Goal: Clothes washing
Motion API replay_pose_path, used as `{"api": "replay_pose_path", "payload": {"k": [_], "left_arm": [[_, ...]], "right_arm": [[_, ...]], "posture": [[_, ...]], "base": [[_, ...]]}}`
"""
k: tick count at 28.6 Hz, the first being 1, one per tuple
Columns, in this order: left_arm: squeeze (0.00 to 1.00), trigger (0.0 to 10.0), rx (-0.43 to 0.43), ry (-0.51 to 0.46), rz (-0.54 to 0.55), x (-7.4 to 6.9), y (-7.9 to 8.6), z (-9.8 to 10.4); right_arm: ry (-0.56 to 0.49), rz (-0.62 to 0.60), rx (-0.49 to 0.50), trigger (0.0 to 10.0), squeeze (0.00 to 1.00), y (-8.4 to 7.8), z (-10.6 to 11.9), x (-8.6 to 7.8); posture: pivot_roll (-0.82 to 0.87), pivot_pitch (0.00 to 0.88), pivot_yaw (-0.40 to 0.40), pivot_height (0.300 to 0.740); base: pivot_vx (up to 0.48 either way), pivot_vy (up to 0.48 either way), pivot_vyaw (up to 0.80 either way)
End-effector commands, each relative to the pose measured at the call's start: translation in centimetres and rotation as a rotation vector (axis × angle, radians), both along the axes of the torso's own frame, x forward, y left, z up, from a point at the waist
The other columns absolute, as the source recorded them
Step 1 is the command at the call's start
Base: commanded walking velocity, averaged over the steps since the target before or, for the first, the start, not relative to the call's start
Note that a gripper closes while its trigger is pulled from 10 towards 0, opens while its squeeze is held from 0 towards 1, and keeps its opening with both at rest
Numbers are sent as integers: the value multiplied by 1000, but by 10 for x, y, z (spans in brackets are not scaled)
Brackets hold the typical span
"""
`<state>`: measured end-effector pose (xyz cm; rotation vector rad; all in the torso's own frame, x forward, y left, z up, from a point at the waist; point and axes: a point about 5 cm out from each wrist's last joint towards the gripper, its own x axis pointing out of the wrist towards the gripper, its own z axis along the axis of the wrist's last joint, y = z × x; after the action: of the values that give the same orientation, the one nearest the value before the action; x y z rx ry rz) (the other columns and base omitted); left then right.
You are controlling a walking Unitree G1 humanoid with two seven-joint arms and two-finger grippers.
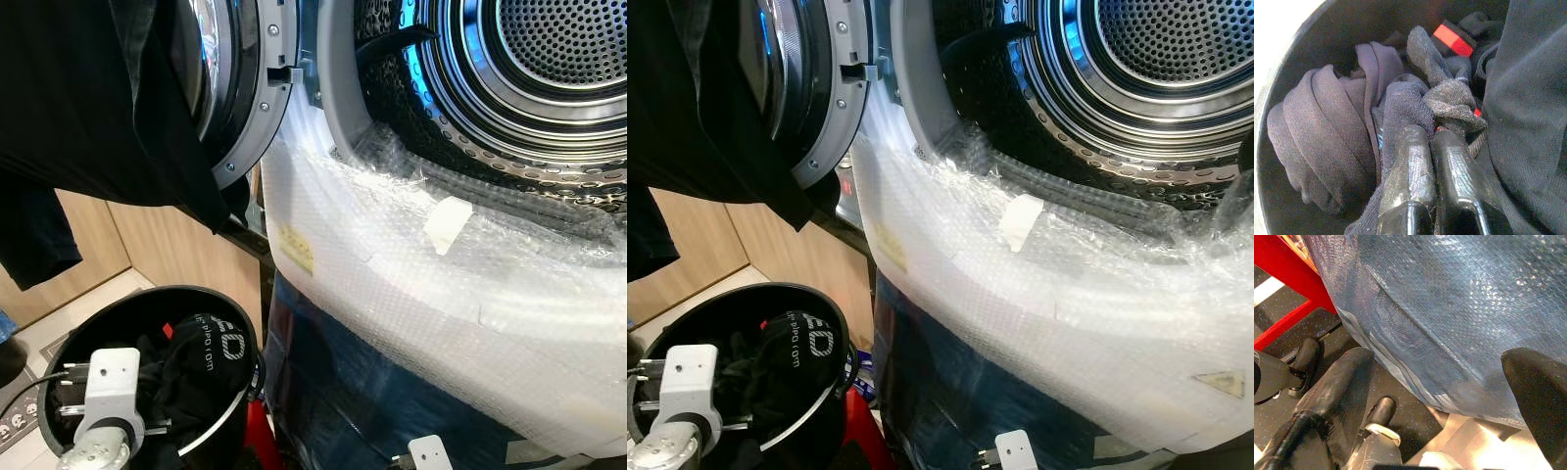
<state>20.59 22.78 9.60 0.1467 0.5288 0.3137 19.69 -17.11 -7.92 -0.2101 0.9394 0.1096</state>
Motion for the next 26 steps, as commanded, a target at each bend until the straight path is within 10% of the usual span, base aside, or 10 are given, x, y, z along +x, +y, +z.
{"api": "replay_pose_path", "payload": {"k": [1, 26], "left_arm": [[1000, 10000, 19, 13, 40, -4, 4, -1], [1000, 10000, 43, 18, -5, 1, 1, 1]], "right_arm": [[8, -3, -8, 10000, 0, -4, -2, -4], [5, 3, -16, 10000, 0, -7, -1, -4]], "posture": [[347, 0, -47, 740], [336, 13, -52, 740]], "base": [[0, 0, 0], [0, 0, 0]]}}
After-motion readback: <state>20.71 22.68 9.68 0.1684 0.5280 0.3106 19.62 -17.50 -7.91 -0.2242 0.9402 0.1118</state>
